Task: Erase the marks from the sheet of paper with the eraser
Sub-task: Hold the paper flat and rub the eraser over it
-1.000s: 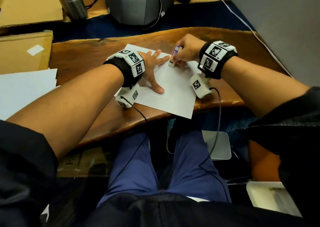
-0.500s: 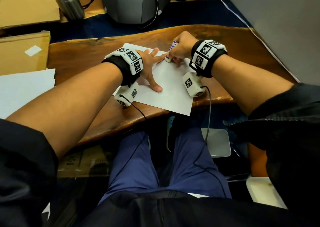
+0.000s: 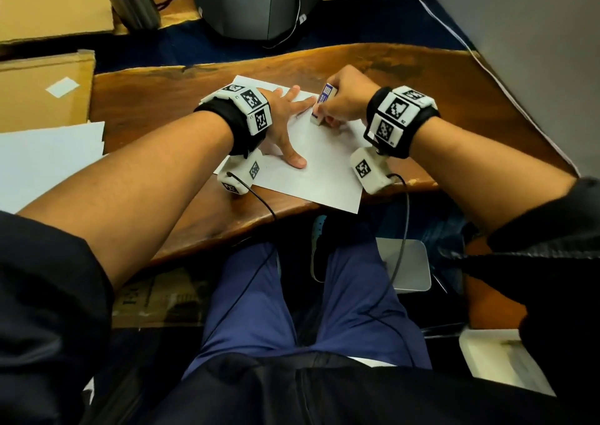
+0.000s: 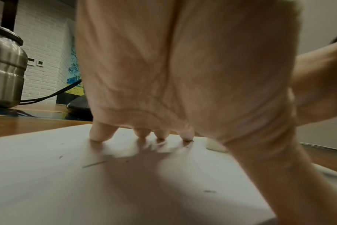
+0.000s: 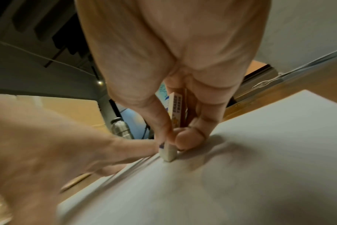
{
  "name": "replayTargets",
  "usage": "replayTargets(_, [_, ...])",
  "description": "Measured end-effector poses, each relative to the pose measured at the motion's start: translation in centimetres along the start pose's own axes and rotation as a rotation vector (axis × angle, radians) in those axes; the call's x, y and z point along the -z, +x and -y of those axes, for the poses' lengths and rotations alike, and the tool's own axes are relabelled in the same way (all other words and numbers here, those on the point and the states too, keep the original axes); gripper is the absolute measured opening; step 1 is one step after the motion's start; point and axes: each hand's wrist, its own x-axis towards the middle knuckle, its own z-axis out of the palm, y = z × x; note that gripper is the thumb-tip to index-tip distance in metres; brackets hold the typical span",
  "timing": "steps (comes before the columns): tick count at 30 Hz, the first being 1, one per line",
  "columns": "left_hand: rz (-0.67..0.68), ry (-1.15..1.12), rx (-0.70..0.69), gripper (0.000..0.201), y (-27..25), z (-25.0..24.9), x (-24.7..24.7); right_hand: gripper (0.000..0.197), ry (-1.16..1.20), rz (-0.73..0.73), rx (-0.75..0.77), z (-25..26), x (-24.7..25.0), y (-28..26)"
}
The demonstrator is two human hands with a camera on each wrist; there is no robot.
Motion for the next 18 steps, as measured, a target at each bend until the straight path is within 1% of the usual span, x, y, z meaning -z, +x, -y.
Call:
replayTargets(4, [-0.003, 0.013, 0.008, 0.148, -0.1, -0.1, 0.1, 0.02, -0.061, 0.116, 0.035, -0.4, -0.5, -1.3])
replayTargets(5, [0.002, 0.012, 0.009, 0.148, -0.3, -0.1, 0.1, 0.02, -0.054, 0.113, 0.027, -0.1, -0.3, -1.2])
replayTargets(8, [-0.001, 0.011, 0.009, 0.147, -0.6, -0.4, 0.2, 0.024, 0.002, 0.009, -0.027, 0.6, 0.6, -0.1])
replayTargets(10, [-0.007, 0.008, 0.016, 0.146, -0.8, -0.4, 0.2, 0.027, -0.018, -0.033, -0.027, 1.0, 0.3, -0.1])
replayTargets(11, [-0.007, 0.008, 0.017, 0.146, -0.8, -0.4, 0.2, 0.031, -0.047, -0.03, -0.015, 0.9, -0.1, -0.4])
replayTargets(13, [-0.017, 0.013, 0.01, 0.146, -0.5, -0.4, 0.1, 0.035, -0.08, 0.026, 0.01, 0.3, -0.8, -1.3])
replayTargets(15, [-0.025, 0.008, 0.006, 0.145, -0.6, -0.4, 0.0, 0.032, -0.084, 0.093, 0.047, -0.1, -1.4, -2.4])
replayTargets(18, [-0.03, -0.011, 0.004, 0.143, -1.0, -0.5, 0.0, 0.028, -0.111, 0.115, 0.054, 0.2, -1.3, -2.5])
